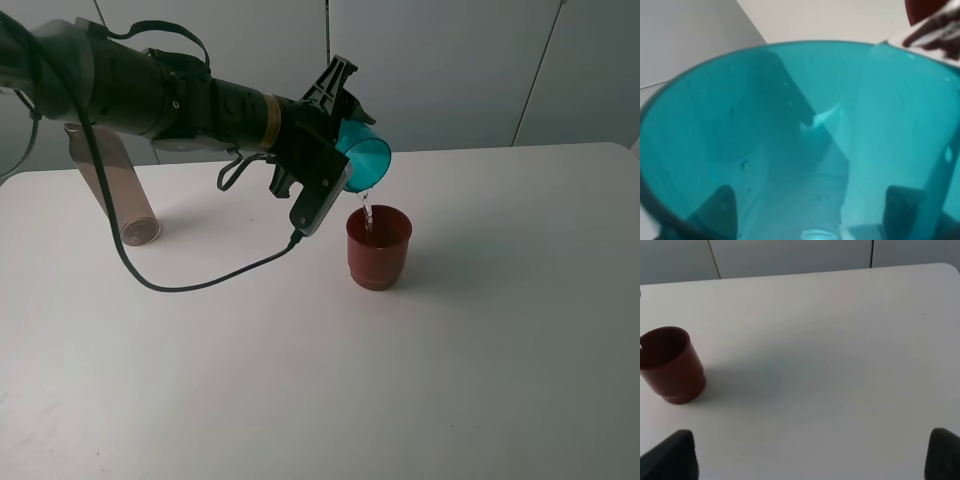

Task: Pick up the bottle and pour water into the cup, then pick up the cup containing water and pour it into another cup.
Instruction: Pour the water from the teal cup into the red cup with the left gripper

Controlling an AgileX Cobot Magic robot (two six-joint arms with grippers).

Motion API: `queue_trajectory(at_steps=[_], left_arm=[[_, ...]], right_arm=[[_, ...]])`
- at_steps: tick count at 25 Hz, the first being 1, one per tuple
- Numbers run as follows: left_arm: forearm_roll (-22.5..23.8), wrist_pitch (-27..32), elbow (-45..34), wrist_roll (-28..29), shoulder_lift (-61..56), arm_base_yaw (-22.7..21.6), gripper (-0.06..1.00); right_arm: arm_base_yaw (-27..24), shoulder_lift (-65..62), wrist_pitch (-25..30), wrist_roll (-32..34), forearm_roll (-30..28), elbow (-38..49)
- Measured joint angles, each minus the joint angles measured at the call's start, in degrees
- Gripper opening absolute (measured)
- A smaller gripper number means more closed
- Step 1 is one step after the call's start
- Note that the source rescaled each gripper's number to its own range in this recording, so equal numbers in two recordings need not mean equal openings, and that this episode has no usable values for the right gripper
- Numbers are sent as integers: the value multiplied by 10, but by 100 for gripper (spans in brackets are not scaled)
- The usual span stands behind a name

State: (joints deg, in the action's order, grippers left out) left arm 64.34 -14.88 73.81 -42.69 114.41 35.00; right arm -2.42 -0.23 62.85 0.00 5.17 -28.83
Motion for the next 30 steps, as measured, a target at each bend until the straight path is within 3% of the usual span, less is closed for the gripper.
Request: queue_trajectory(at_steps=[5, 30], left_arm=[[-1, -5, 0, -38, 0, 0, 3], [-2, -22, 0, -88, -1, 11, 3]], right_arm=[[0, 0, 0, 0, 0, 0], [0, 0, 0, -3, 0, 0]])
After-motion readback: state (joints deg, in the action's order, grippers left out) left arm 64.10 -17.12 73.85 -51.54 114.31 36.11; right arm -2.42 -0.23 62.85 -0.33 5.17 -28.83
